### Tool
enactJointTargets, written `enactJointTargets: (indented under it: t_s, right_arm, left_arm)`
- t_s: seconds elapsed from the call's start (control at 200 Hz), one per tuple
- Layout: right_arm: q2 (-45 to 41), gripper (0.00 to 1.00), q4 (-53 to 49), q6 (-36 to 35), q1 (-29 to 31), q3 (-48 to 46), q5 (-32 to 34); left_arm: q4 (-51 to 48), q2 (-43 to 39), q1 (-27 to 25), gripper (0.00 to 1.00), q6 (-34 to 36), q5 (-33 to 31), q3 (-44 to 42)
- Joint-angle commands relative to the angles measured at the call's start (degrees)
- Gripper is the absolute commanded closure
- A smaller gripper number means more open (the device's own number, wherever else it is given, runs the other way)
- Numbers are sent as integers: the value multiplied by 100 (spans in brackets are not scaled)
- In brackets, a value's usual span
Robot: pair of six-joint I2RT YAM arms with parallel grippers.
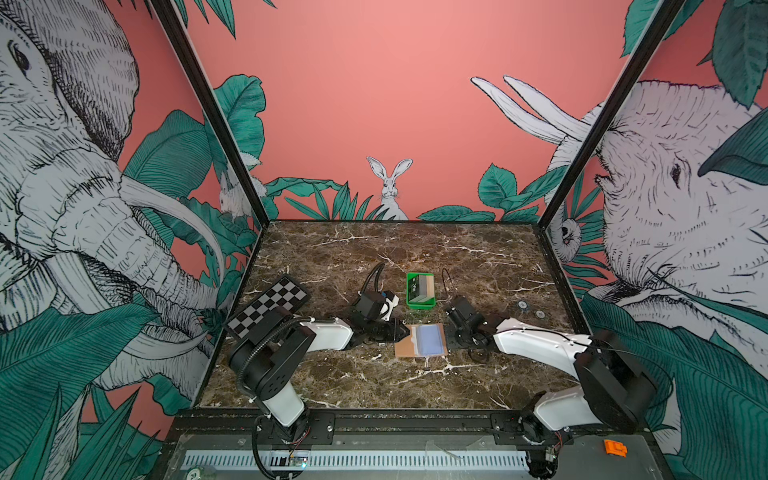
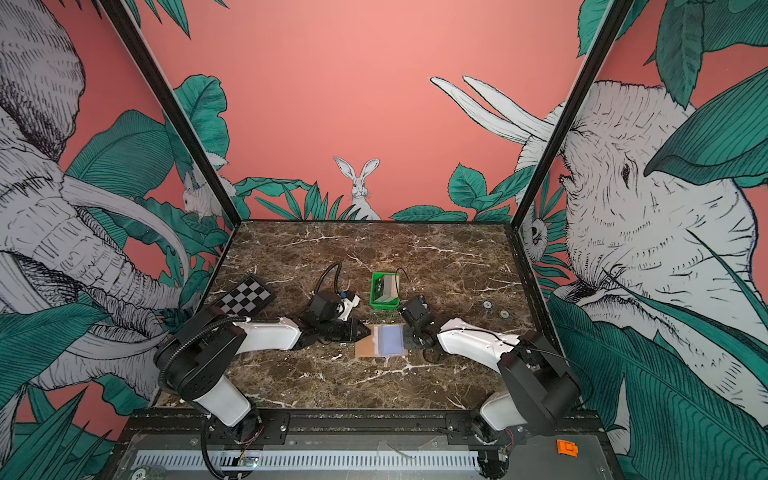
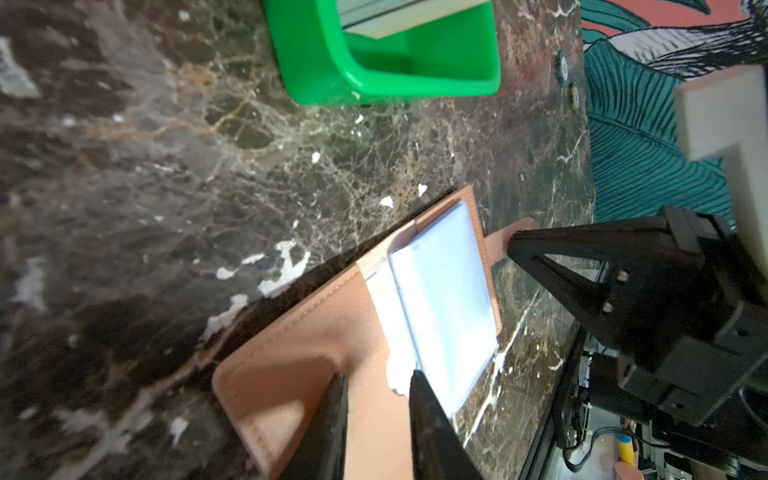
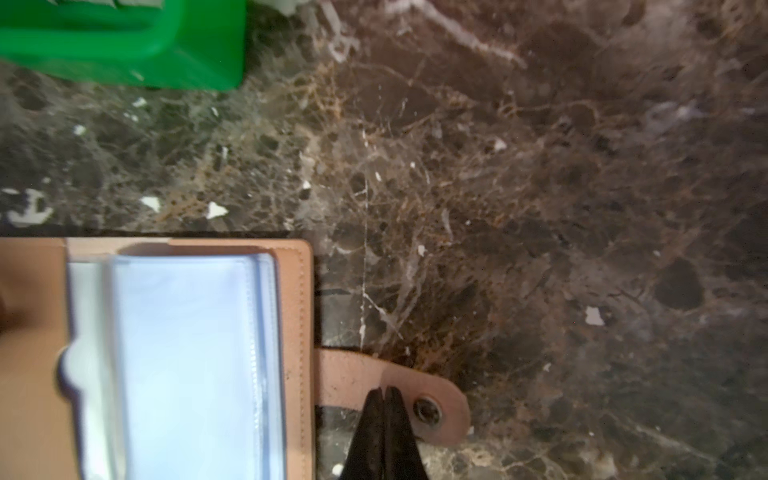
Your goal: Put the credit cards into the card holder
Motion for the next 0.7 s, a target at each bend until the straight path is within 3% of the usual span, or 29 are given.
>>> enactJointTargets:
  t_s: [0.0, 0.32, 0.46, 0.56, 0.61, 0.675, 0.695]
  right_arm:
    - [-345, 100, 131, -98, -22, 26, 31]
    - [-1026, 86, 269, -237, -26, 235, 177]
    - [-1214, 62, 533, -428, -21, 242, 231]
    - [-1304, 32, 627, -519, -21, 309, 304]
    - [-1331, 17, 634, -534, -25, 349, 376]
    - [-1349, 9, 694, -555, -30, 385, 461]
    - [-1354, 6, 721, -561, -27, 394, 511]
  left_arm:
    - [-78, -396, 4, 72, 25, -97, -2]
    - [-469, -1212, 4, 70, 373, -332, 247]
    - [-580, -1662, 179, 68, 586, -549, 216]
    - [-544, -1984, 222, 63, 713, -661, 186]
    - [-497, -2134, 239, 58, 740, -706, 168]
    - [-435, -2258, 265, 48, 779, -732, 180]
    - [-442, -2293, 267, 41, 783, -760, 192]
